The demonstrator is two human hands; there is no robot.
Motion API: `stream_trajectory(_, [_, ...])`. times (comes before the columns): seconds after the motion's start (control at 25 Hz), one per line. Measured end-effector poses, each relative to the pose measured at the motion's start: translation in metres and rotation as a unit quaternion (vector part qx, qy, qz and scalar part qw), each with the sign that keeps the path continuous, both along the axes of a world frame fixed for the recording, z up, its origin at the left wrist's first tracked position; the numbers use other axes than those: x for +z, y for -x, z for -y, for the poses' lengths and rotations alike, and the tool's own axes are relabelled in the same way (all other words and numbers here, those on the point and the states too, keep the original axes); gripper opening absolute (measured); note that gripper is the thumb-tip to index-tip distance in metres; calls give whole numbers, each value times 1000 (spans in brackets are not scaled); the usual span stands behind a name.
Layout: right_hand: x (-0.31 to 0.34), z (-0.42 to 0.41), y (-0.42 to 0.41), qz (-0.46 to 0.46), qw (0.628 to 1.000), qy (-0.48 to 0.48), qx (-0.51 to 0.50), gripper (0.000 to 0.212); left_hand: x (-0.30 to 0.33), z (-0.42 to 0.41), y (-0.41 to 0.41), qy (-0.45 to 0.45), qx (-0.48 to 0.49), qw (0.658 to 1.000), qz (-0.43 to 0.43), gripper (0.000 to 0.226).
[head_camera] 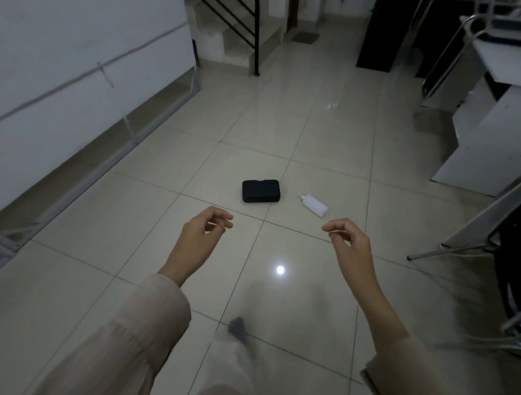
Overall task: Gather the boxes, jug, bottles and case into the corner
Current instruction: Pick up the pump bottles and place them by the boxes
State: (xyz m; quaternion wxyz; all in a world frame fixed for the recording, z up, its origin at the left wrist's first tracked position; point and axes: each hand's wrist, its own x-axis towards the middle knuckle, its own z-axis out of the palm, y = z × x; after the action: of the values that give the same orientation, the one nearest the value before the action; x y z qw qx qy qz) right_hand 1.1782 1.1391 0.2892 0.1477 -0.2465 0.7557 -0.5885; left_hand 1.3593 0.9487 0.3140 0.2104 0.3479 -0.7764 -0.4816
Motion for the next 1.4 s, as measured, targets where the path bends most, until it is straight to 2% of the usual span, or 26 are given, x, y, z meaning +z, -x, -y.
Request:
stream_trajectory(0.32, [-12,107,169,-1,999,-47,-19,22,-22,124,176,-34,-5,999,15,23])
stream_trajectory(0.56, [-10,184,281,-17,996,-90,-3,28,-22,192,308,-42,-47,997,35,21])
stream_trajectory(0.8, [-57,233,394,24,990,-141,7,26,-64,242,429,-72,-70,993,53,22])
stream_trajectory(0.96, [-123,270,474,60,980,-190,16,37,-119,273,502,-99,-35,992,66,20])
stream_trajectory(1.16, [-251,317,553,81,963,-256,32,35,-223,309,579,-121,11,989,81,26])
stream_trajectory(1.4, [-463,356,603,90,924,-365,63,49,-411,344,640,-145,-2,984,105,33])
